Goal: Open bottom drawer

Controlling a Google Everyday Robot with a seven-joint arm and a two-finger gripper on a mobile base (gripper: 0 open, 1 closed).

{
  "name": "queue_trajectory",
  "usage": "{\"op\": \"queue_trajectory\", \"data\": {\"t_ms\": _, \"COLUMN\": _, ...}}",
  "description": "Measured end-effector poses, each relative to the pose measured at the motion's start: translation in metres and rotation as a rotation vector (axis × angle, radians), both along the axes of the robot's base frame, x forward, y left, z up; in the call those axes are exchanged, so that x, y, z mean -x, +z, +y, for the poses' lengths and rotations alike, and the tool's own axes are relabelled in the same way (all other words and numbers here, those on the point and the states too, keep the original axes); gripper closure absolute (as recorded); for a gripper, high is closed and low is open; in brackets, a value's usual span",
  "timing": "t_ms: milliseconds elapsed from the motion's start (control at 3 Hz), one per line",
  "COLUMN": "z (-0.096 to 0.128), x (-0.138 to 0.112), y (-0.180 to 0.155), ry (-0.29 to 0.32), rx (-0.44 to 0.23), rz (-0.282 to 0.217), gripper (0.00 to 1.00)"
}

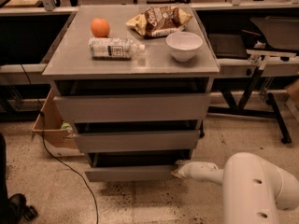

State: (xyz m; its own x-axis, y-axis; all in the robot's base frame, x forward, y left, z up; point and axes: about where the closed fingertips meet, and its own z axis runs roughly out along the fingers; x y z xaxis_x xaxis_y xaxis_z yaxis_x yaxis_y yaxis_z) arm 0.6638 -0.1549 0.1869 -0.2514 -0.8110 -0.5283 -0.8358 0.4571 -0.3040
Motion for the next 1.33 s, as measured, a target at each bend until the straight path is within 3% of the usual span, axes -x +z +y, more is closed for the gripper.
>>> {"op": "queue_trajectory", "data": {"t_ms": 333, "z": 0.0, "x": 0.0, "y": 0.002, "ry": 0.0, "rx": 0.0, "rz": 0.0, "gripper": 0.24}}
{"op": "queue_trajectory", "data": {"t_ms": 667, "z": -0.014, "x": 0.033, "y": -0.006, "ry": 0.014, "rx": 0.031, "rz": 0.058, "gripper": 0.02}}
{"op": "queue_trajectory", "data": {"t_ms": 1333, "z": -0.035, "x": 0.094, "y": -0.014, "ry": 0.053, "rx": 0.115, "rz": 0.201, "gripper": 0.0}}
